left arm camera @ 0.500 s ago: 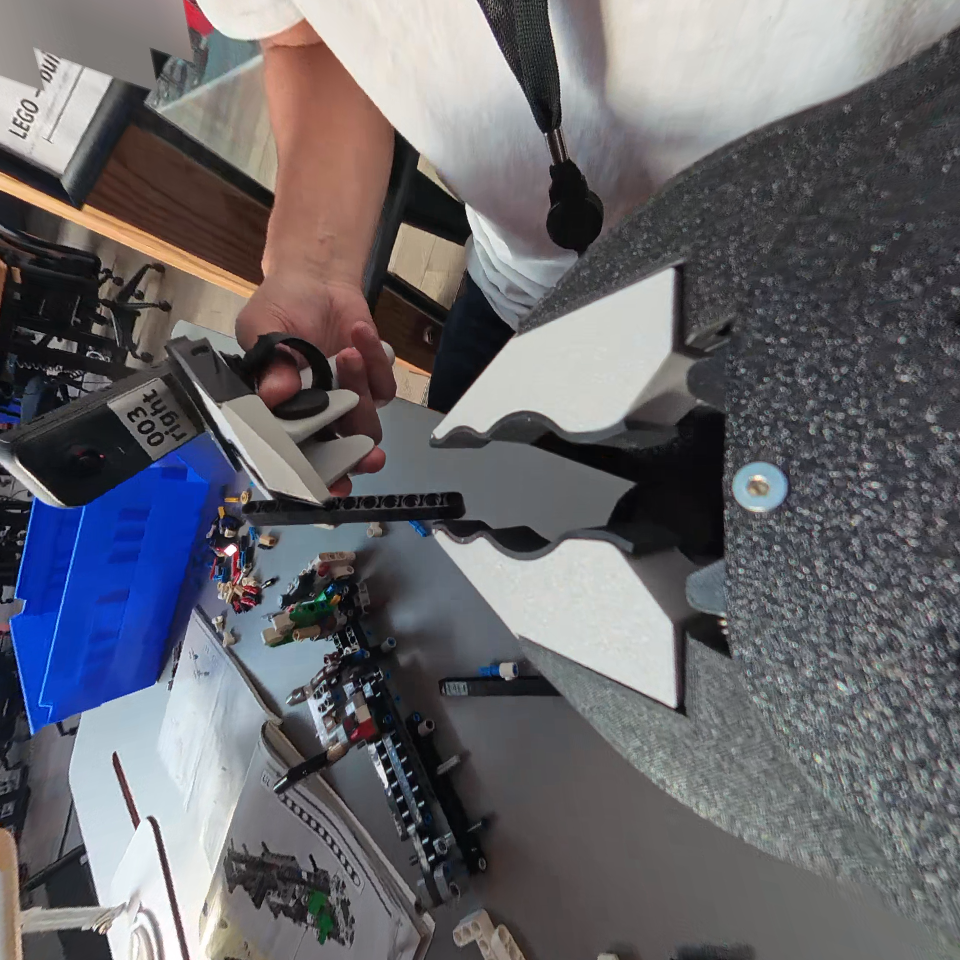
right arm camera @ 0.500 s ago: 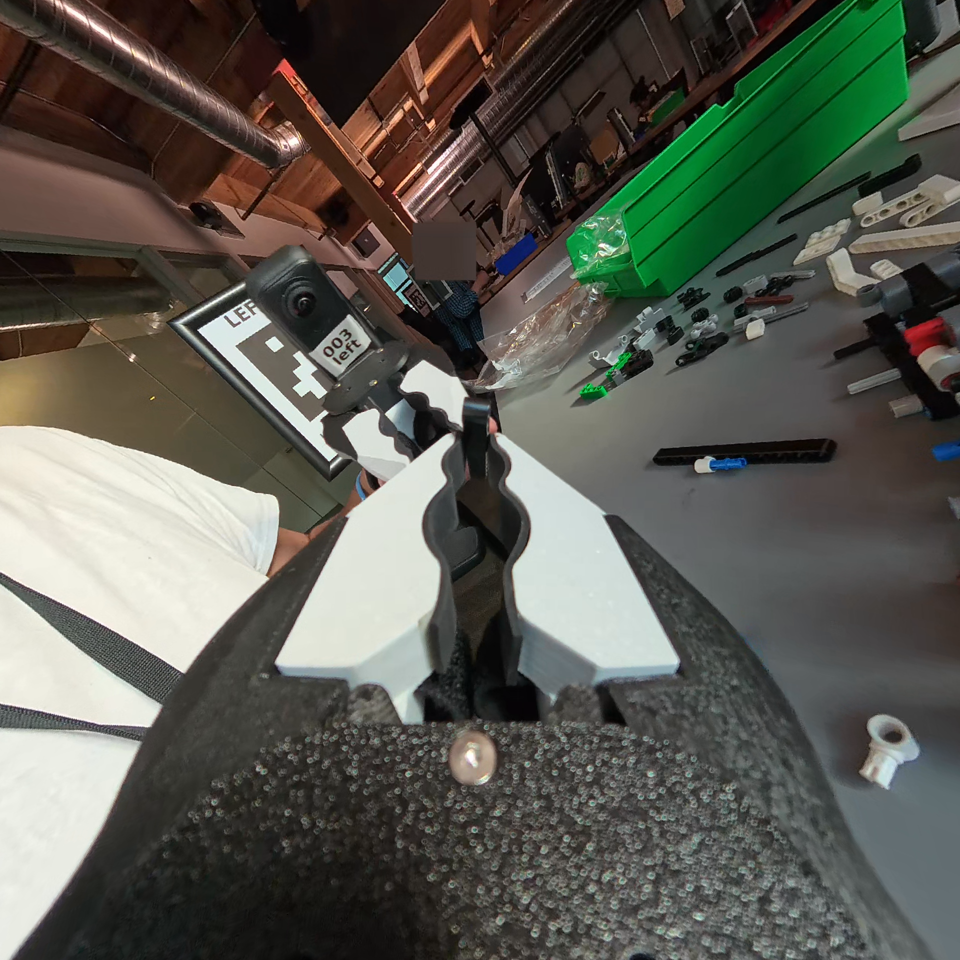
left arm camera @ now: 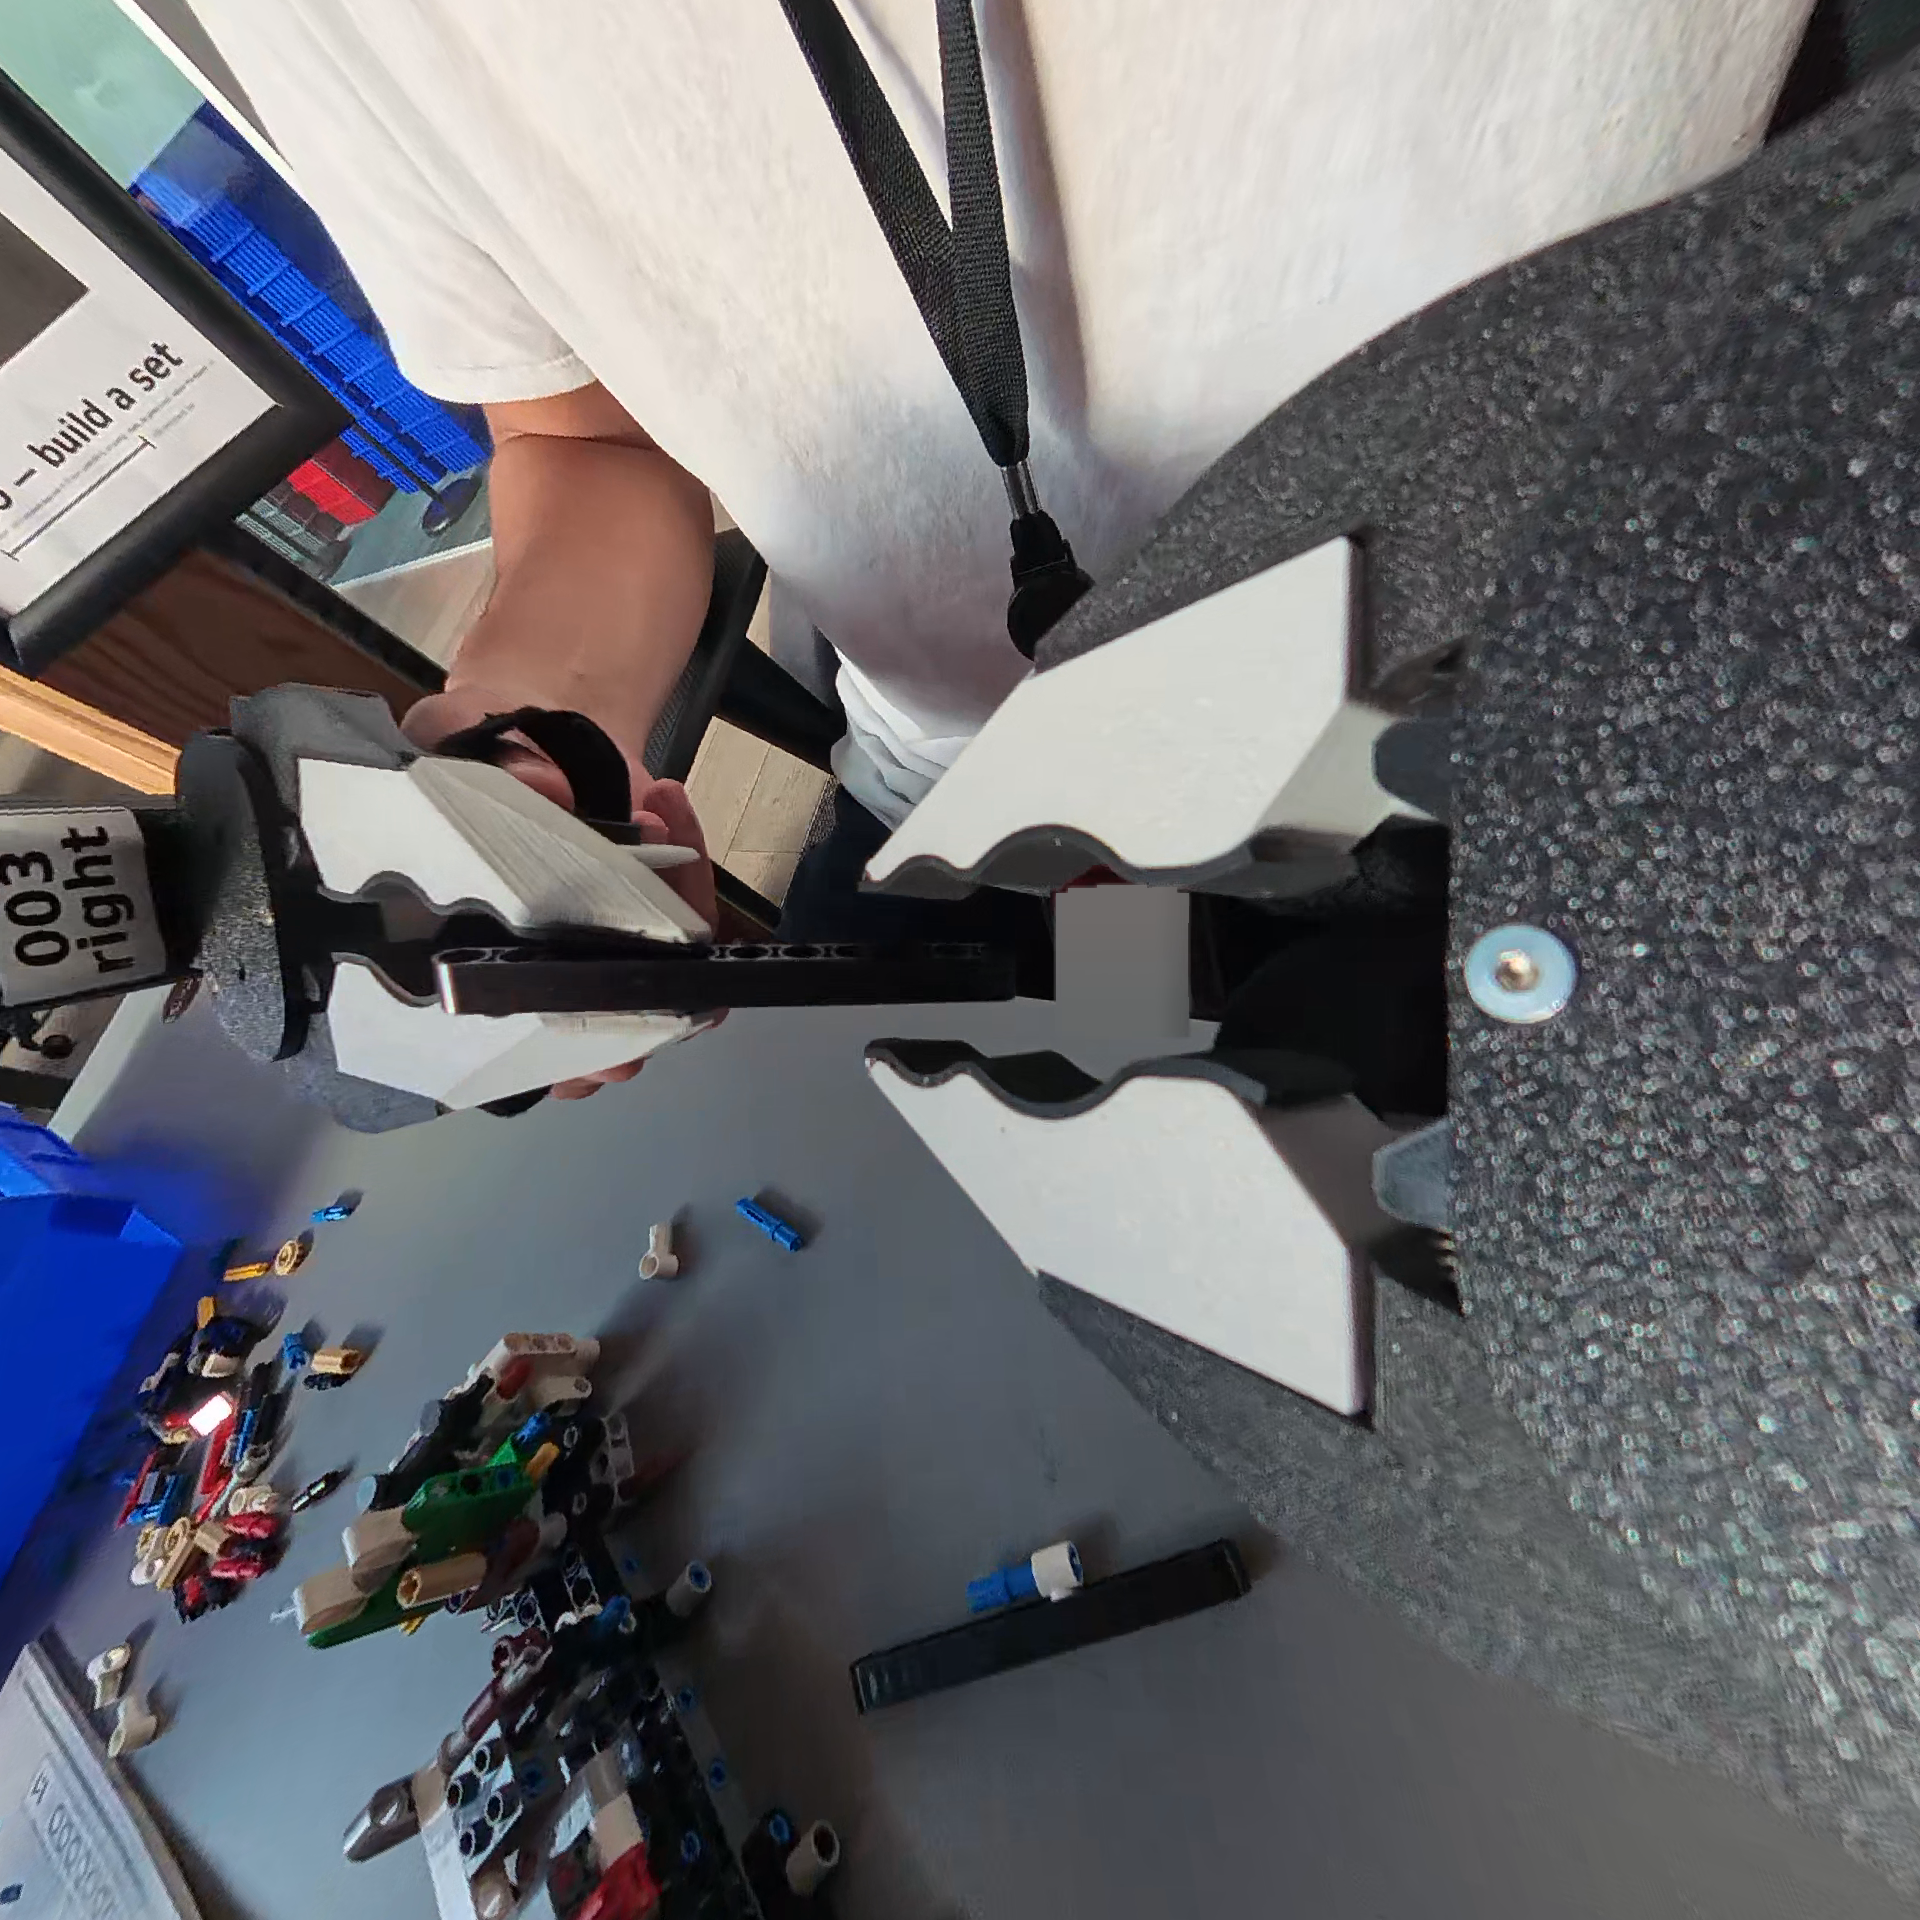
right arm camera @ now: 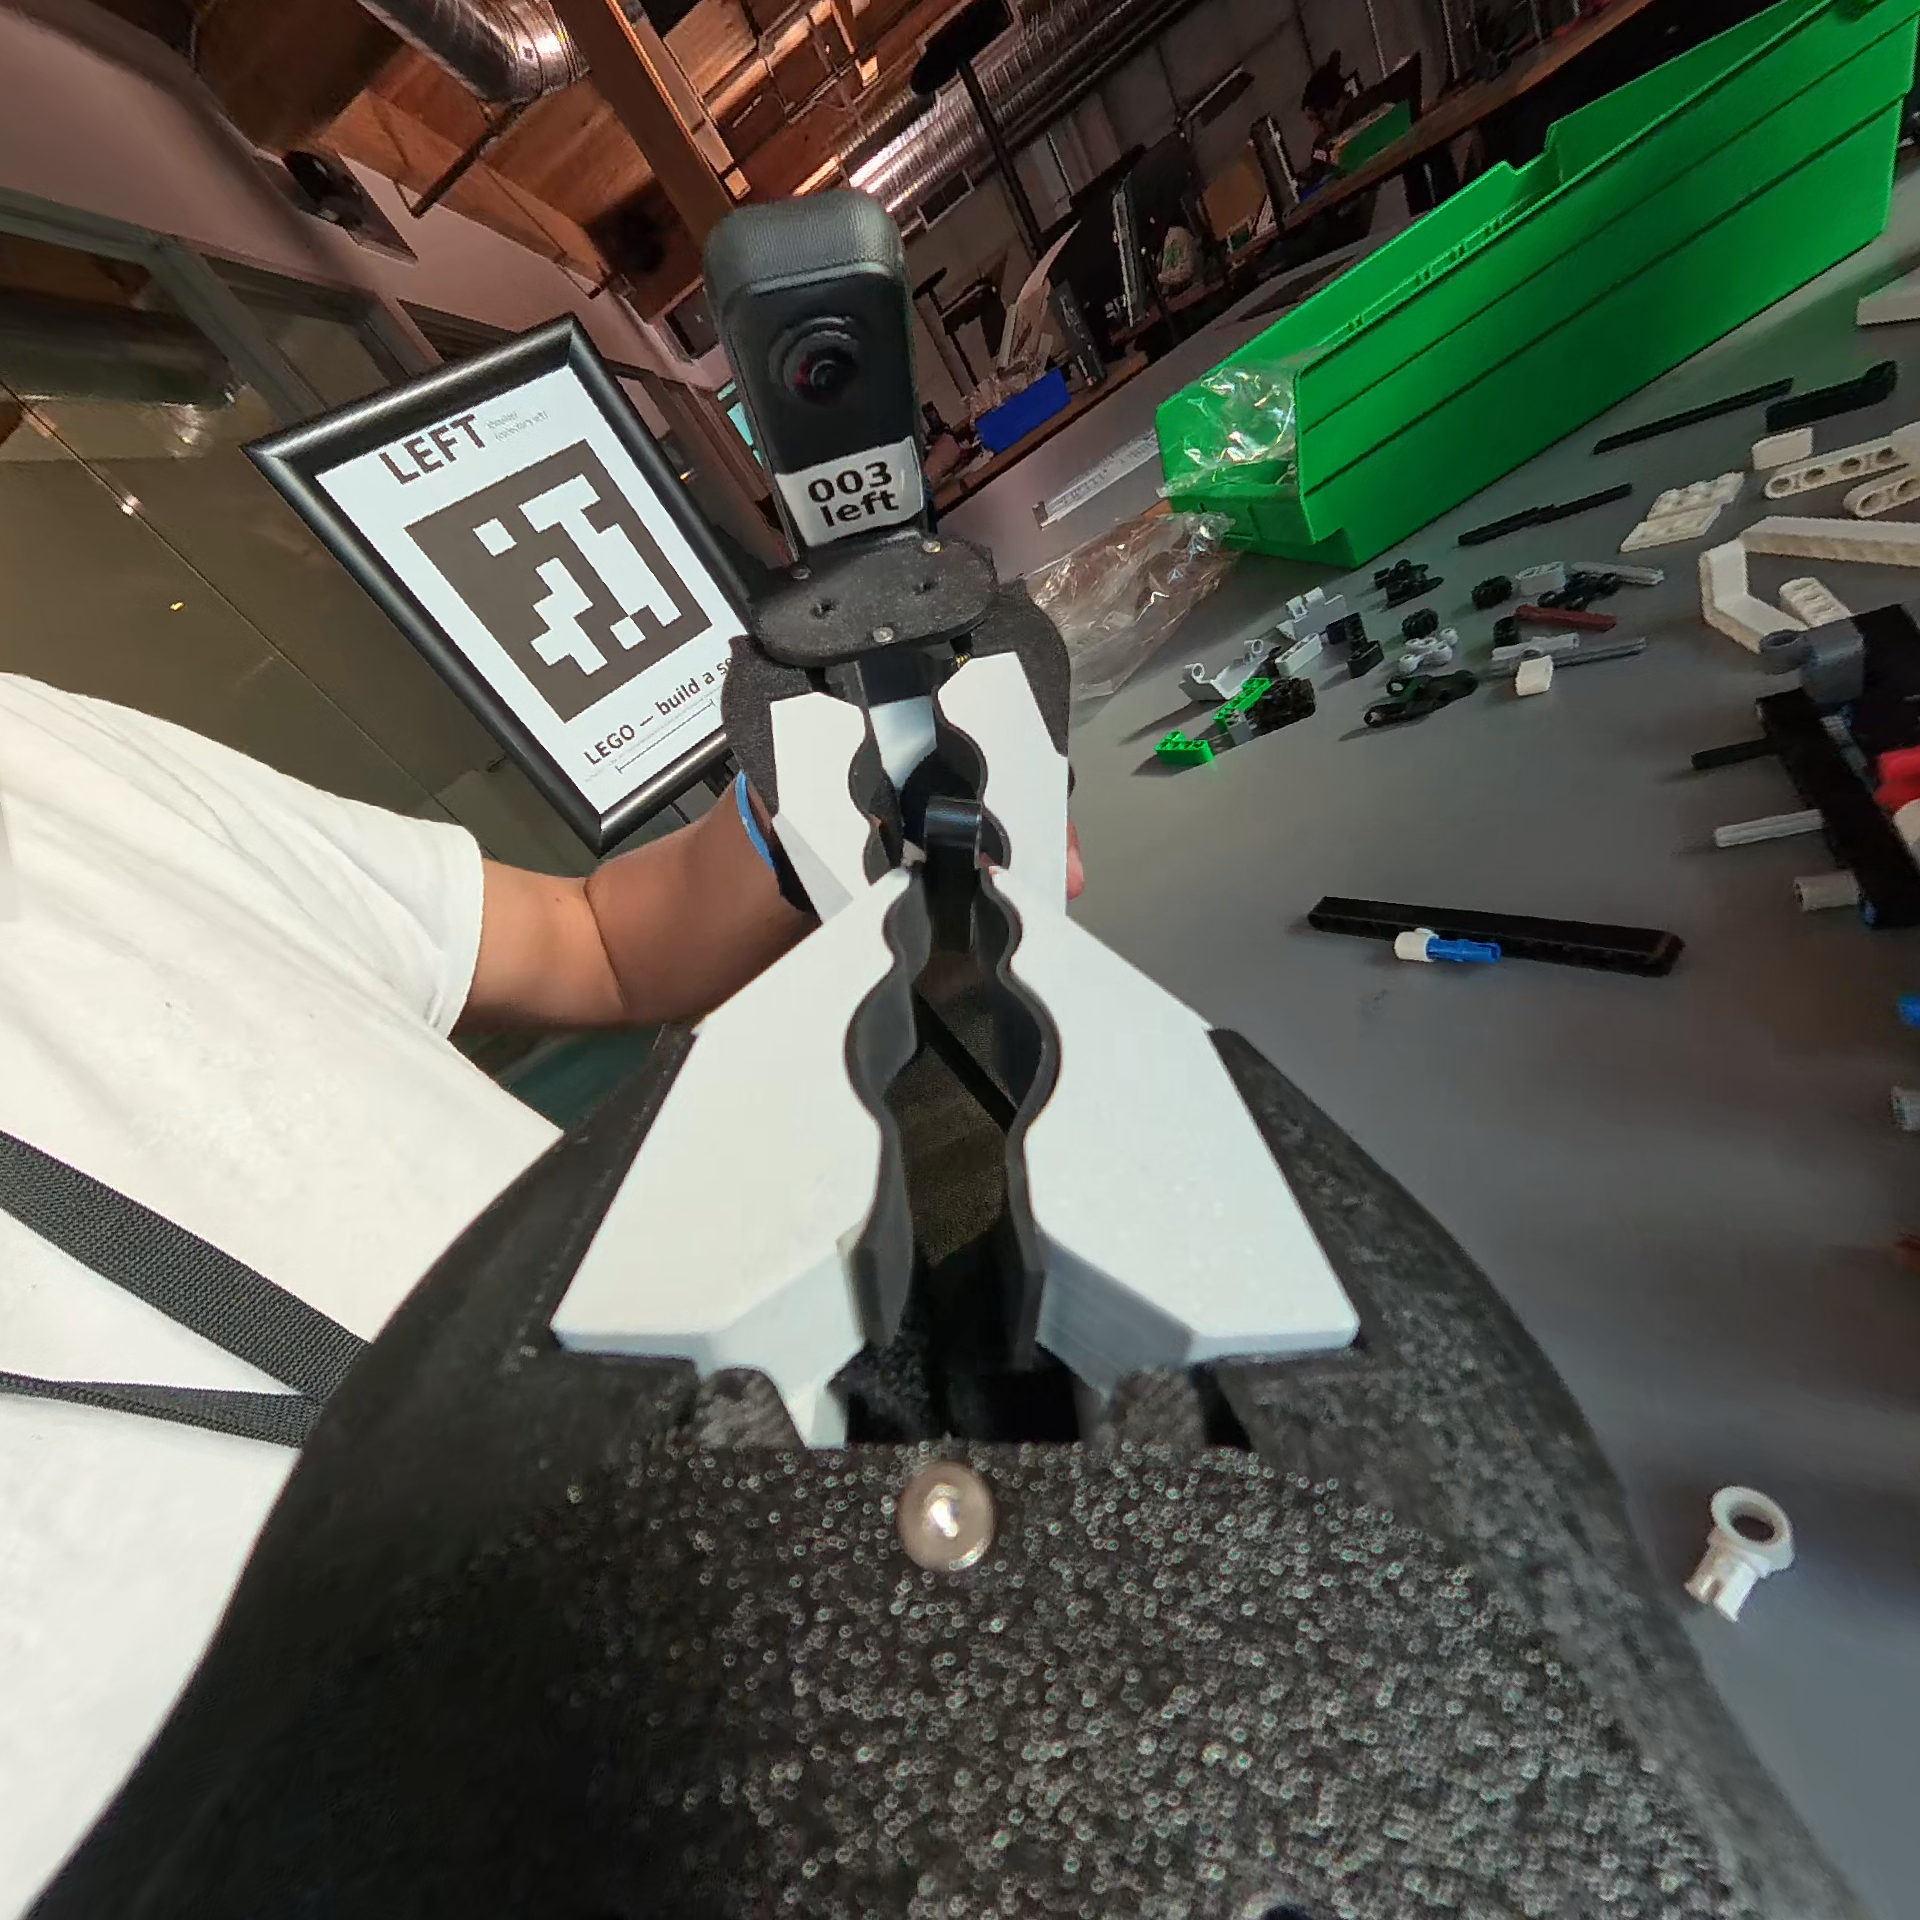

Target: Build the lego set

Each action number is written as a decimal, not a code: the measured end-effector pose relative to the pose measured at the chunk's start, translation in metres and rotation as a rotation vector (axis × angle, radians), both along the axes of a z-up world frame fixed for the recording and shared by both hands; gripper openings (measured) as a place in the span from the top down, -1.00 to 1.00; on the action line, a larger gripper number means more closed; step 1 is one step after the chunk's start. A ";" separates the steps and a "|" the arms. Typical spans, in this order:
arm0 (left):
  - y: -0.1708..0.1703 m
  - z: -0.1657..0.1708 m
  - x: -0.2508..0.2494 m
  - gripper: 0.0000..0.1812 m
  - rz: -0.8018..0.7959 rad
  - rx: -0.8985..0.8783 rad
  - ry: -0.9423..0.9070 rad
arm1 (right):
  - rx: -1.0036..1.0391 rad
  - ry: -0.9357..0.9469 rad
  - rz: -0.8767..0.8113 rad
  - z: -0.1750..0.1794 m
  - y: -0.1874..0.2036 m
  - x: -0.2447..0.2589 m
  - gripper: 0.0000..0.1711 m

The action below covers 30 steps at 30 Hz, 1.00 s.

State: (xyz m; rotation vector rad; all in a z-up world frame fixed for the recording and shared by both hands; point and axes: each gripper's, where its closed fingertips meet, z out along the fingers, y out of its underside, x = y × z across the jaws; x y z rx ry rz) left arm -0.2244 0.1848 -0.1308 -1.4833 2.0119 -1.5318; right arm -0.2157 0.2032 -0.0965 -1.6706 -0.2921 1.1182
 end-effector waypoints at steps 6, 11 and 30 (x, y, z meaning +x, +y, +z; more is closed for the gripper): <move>-0.001 -0.003 0.000 0.79 -0.044 0.030 0.033 | -0.017 -0.021 0.014 -0.003 -0.002 -0.001 0.93; 0.009 -0.001 -0.009 0.76 -0.044 0.042 0.059 | -0.026 0.037 -0.012 -0.001 0.001 0.005 0.93; 0.023 0.015 -0.011 0.83 0.028 -0.050 -0.038 | -0.051 0.187 -0.031 0.006 0.005 0.013 0.93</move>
